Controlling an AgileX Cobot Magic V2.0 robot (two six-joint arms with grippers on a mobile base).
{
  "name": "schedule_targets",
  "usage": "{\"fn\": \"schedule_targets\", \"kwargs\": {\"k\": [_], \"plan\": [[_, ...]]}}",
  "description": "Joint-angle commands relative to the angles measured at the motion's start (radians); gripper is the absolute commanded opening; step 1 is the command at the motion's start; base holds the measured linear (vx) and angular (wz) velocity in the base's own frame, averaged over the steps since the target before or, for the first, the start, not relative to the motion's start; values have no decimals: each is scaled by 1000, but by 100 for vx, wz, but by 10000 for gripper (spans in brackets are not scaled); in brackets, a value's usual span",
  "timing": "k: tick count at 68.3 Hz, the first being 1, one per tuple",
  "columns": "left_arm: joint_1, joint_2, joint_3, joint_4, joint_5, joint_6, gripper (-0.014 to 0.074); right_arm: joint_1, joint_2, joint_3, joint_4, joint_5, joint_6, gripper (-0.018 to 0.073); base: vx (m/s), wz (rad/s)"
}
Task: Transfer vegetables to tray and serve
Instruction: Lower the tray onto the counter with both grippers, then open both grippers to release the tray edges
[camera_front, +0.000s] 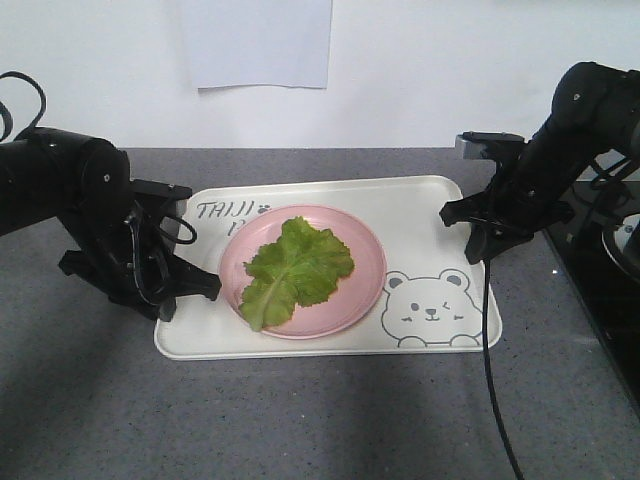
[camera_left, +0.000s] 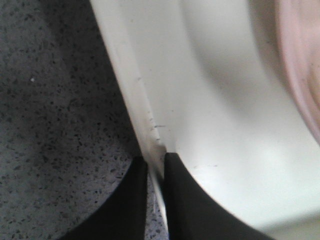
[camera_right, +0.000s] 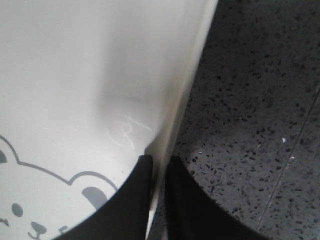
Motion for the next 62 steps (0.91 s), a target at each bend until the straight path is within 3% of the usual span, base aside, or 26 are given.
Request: {"fn": "schedule_targets", "kwargs": {"k": [1,23,40,62], "plan": [[-16,-43,-32,-25,-23,33,-3,13,-61,-28,93,61,-50,64,0,0],[-16,-43,-32,-23,-1,30,43,13,-61,-28,90,61,-38,240,0,0],[-16,-43,-32,-23,10,24,144,13,-61,-28,66,61,-10,381,0,0],[-16,-43,-32,-19,28,24,263,13,-61,-25,61,61,21,400,0,0]]}}
